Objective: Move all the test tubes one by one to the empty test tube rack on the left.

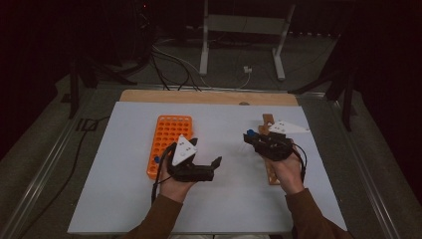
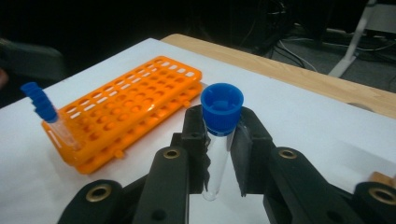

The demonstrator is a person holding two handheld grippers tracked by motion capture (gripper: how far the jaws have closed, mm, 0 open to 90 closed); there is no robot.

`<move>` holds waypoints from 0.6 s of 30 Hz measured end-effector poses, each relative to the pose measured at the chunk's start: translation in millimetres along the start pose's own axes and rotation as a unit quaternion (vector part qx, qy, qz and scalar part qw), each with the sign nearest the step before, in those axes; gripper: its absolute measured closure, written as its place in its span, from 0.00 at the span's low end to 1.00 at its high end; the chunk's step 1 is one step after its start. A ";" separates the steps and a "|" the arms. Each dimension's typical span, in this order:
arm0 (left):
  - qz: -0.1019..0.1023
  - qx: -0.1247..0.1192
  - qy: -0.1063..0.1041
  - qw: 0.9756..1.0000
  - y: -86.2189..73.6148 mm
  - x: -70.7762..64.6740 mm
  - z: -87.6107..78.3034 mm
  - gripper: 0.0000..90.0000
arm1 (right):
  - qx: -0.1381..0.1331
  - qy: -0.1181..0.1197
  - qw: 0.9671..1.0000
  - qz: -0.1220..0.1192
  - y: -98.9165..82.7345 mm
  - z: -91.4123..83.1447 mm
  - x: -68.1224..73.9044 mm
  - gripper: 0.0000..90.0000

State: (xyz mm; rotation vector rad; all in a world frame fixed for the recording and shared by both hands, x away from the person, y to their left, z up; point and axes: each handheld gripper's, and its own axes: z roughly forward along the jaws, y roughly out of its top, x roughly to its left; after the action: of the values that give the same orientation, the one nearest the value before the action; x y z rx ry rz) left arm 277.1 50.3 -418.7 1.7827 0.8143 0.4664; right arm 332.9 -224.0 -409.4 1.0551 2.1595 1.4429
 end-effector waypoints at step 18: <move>0.010 0.019 -0.013 1.000 -3.6 -22.6 54.0 0.60 | 0.004 0.052 0.999 0.002 3.0 3.8 21.5 0.85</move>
State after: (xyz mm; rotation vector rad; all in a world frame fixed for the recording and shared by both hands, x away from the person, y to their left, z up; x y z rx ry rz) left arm 296.0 -1.3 -439.5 1.8298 0.7915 0.4430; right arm 322.2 -205.2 -405.8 1.0073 2.2390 1.5233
